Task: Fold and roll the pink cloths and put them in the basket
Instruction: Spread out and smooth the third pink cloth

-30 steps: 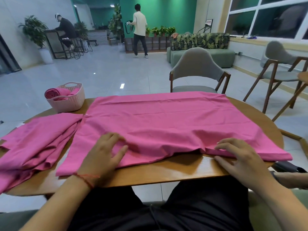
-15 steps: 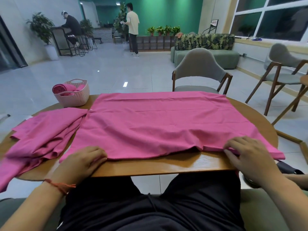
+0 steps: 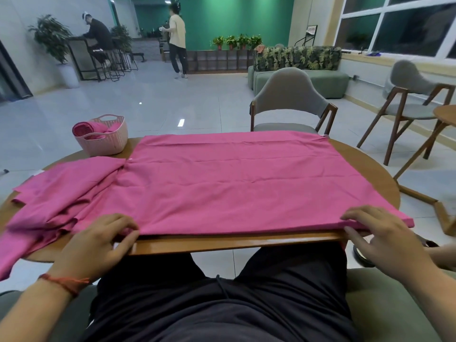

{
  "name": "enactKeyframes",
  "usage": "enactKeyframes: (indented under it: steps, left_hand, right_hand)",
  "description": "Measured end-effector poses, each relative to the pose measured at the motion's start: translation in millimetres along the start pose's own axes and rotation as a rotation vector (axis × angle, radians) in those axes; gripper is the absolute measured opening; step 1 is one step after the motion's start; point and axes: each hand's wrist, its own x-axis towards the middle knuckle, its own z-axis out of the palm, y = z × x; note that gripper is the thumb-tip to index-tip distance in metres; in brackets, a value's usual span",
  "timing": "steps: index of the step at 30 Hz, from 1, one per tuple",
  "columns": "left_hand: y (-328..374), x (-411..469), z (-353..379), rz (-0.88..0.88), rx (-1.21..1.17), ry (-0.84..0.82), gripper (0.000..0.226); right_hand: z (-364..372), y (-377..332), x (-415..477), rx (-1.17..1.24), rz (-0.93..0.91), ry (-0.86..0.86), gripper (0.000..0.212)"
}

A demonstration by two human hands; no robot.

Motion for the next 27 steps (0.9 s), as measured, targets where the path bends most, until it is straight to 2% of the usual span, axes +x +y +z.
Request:
enactKeyframes:
  steps: [4,7,13,17,20,23,27]
  left_hand:
    - [19,23,23,0.116,0.031,-0.098,0.028]
    - [23,28,33,0.163,0.031,-0.094,0.028]
    - [9,9,33,0.141,-0.017,-0.028,0.032]
    - [13,8,29,0.113,-0.020,-0.022,0.032]
    - [29,25,32,0.154,-0.035,-0.092,0.032]
    - [71,50,50,0.262,-0.041,-0.142,0.028]
    - [130,83,78,0.424,-0.026,-0.156,0.020]
  right_hand:
    - [19,-26,13,0.008,-0.064,-0.067,0.037]
    - [25,-31,19,-0.010,-0.040,-0.048,0.036]
    - [-5,16,2,-0.074,0.085,-0.110,0.033]
    - [-28,45,1,-0.136,0.165,-0.174,0.040]
    - [-45,53,11,-0.021,0.280,-0.184,0.032]
    - [-51,63,18,0.036,0.458,-0.085,0.017]
    - [-38,79,22,0.111,0.741,-0.090,0.023]
